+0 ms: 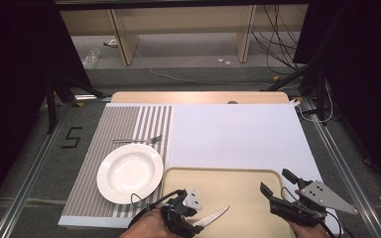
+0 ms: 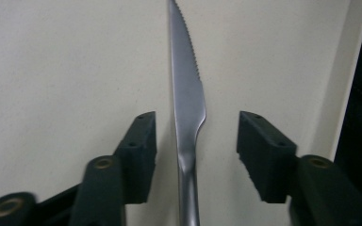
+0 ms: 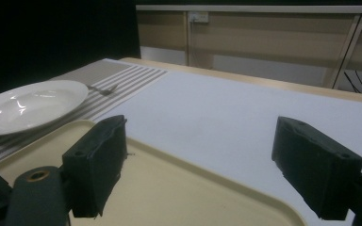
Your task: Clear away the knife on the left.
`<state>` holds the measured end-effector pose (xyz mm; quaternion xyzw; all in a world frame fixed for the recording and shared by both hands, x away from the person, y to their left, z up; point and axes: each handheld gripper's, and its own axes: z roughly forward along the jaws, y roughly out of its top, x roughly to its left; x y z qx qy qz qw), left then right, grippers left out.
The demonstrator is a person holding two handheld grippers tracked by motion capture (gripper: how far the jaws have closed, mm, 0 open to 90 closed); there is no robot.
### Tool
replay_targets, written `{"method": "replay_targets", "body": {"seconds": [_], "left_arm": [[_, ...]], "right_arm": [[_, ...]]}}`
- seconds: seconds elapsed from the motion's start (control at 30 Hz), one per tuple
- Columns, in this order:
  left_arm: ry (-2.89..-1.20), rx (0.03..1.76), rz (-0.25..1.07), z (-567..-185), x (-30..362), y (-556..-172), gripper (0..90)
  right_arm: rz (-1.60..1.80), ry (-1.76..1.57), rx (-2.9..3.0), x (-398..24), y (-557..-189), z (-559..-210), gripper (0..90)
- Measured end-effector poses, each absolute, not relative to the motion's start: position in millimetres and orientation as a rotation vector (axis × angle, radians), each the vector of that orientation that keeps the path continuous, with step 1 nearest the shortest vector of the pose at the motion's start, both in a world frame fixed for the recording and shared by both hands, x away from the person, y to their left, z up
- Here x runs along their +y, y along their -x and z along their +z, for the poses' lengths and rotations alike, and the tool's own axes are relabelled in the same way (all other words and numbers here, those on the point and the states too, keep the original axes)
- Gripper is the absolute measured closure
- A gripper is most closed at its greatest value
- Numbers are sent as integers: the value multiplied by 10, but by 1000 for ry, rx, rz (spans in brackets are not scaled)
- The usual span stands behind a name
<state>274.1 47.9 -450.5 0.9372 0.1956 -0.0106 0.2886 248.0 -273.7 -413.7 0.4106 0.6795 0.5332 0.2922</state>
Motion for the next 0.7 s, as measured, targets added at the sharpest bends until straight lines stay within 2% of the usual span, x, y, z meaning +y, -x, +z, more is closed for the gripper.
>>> {"method": "replay_targets", "body": {"seconds": [0.2, 0.53, 0.7], "left_arm": [[-2535, 459, -28, -4564, 414, -2690, 692], [-2565, 410, -12, -4623, 373, -2661, 844], [-2575, 397, -6, -4651, 367, -2657, 882]], "right_arm": [[1421, -1092, 1812, -2735, -2481, -4136, 196], [1419, -1089, 1813, -2734, -2479, -4136, 199], [1420, -1089, 1814, -2735, -2480, -4136, 199]]}}
